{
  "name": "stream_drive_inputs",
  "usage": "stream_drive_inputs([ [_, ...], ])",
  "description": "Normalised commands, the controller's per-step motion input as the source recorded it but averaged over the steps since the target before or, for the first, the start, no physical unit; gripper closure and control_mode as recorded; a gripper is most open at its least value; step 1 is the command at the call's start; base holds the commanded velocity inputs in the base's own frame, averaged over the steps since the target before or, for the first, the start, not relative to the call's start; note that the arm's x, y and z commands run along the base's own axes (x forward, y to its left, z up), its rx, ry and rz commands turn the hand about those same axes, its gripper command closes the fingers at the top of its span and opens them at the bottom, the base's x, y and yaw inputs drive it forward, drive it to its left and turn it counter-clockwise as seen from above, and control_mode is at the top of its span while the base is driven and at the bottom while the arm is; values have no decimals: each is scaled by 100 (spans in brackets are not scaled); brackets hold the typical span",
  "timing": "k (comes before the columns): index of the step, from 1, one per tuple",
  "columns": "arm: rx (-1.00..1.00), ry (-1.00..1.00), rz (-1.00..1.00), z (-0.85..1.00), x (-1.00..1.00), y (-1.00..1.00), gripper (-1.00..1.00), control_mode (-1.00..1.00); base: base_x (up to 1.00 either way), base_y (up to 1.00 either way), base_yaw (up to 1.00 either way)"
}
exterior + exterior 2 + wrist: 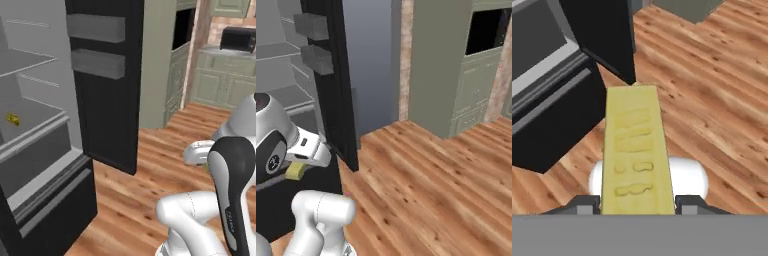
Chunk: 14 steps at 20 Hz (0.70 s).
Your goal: Retrieve the butter from the fridge and place it on a plate on the dining table. Then retrieve the butter knife by the fridge and place it near the plate.
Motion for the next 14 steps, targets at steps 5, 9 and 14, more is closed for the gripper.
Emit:
stream_drive_inputs([
  [5,0,0,0,0,0,0,100,100,0,-2,-92],
  [9,0,0,0,0,0,0,100,100,0,0,-94],
  [14,0,0,0,0,0,0,100,100,0,-2,-91],
])
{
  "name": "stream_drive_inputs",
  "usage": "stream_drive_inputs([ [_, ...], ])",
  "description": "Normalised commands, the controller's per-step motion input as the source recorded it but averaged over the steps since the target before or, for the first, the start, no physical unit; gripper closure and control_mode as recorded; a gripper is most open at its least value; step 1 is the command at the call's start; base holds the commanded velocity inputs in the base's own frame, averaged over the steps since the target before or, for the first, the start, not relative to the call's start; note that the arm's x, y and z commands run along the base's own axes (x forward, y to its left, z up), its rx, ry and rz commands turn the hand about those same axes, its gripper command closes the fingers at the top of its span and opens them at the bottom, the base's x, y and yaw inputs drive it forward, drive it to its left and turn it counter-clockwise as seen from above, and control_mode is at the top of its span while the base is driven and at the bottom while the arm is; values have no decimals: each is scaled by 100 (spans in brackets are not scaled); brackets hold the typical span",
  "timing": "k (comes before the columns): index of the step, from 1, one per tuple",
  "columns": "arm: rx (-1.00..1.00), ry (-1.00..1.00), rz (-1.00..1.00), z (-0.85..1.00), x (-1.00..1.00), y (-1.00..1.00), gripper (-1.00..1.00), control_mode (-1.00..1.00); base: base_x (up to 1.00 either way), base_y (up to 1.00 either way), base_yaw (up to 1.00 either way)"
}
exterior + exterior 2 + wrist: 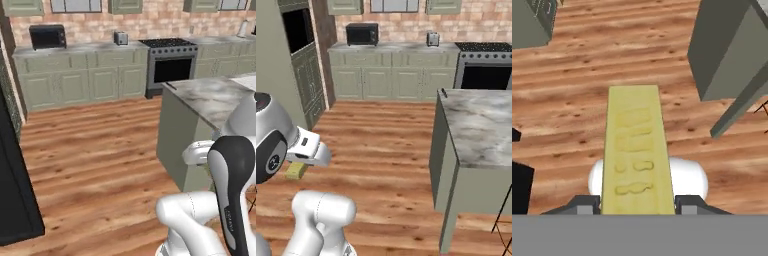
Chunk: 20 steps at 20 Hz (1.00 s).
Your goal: Retrieve the butter from the fridge and place it on a plate on the dining table. Then retrieve the butter knife by the fridge and place it near the plate.
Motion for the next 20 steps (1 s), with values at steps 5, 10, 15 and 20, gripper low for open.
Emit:
stream_drive_inputs([
  [5,0,0,0,0,0,0,100,100,0,-42,-73],
  [10,0,0,0,0,0,0,100,100,0,-66,-52],
  [15,0,0,0,0,0,0,100,100,3,-87,-35],
  [20,0,0,0,0,0,0,100,100,11,-81,-25],
])
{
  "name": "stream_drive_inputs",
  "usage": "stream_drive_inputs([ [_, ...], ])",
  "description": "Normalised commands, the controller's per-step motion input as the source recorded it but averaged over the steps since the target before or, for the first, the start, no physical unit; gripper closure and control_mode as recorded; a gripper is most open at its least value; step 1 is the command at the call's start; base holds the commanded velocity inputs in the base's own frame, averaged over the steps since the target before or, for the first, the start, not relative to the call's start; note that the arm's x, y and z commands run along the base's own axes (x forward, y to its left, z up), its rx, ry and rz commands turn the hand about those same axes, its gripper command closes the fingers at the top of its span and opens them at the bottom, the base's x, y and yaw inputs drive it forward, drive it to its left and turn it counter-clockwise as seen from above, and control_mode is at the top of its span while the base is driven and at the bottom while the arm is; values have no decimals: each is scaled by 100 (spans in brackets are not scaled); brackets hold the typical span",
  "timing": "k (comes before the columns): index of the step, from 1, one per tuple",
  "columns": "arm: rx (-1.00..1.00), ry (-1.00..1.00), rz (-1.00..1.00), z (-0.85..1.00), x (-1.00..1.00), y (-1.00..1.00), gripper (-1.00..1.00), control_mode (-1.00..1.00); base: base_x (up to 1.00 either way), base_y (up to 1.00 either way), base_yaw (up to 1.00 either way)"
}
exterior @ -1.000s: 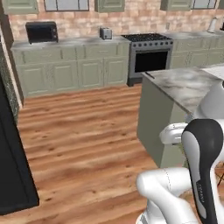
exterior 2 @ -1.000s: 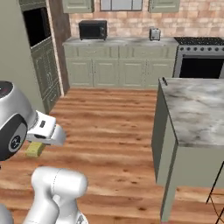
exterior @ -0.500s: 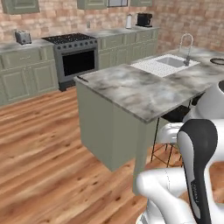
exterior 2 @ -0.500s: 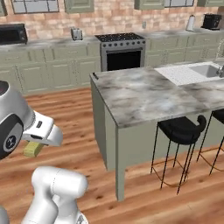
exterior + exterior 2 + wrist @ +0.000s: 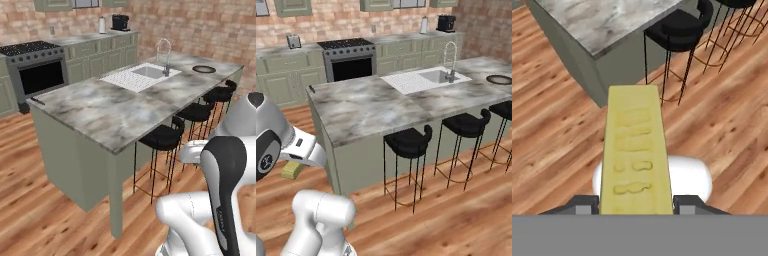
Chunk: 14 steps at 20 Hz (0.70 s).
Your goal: Retrieve the butter from the fridge and place it on a plate on the dining table. Then retrieve the butter knife by the fridge and place it near the plate.
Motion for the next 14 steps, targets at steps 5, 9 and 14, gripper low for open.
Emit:
stream_drive_inputs([
  [5,0,0,0,0,0,0,100,100,12,-98,16],
  [9,0,0,0,0,0,0,100,100,17,-100,23],
  [14,0,0,0,0,0,0,100,100,27,-100,16],
])
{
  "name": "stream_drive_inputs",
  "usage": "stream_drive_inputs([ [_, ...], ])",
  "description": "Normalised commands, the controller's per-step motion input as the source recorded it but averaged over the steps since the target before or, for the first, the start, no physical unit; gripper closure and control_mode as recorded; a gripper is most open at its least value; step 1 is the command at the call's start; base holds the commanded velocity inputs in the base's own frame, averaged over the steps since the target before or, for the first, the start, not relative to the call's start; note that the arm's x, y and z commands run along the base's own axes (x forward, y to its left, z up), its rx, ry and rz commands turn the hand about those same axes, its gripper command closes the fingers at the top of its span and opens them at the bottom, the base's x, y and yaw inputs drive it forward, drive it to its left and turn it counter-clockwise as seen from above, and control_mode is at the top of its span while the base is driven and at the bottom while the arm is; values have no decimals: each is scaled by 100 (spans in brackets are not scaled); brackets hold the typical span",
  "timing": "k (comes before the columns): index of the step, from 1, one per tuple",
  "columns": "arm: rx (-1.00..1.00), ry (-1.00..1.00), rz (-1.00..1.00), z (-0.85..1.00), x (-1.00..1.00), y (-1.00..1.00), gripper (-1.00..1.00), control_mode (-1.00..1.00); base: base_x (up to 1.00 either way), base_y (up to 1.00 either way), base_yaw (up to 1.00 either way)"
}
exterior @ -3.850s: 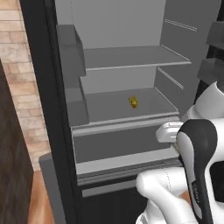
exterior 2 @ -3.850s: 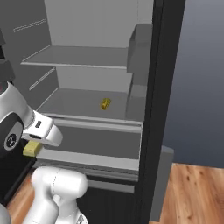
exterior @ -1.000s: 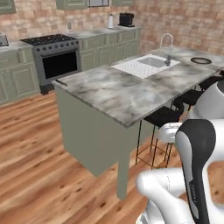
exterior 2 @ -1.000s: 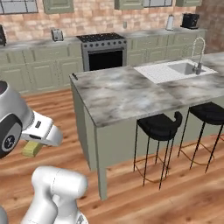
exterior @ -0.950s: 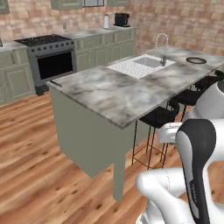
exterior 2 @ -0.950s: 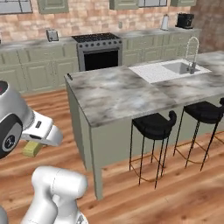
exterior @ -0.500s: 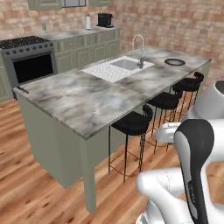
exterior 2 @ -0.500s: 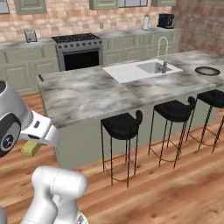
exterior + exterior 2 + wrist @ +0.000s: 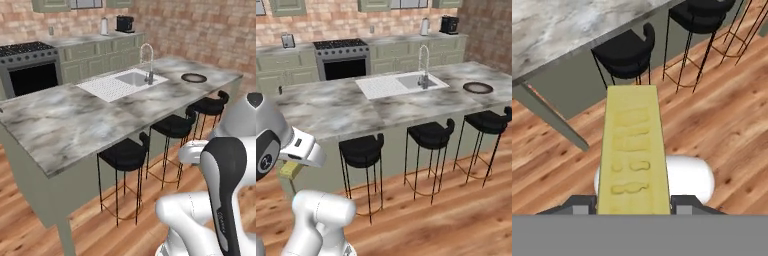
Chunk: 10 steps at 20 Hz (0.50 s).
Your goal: Retrieve the butter from the fridge and place it on a plate on the dining table. Then retrieve the butter knife by the fridge and place it near the plate.
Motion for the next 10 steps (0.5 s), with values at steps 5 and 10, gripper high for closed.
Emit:
stream_drive_inputs([
  [5,0,0,0,0,0,0,100,100,38,-100,18],
  [10,0,0,0,0,0,0,100,100,47,-100,23],
])
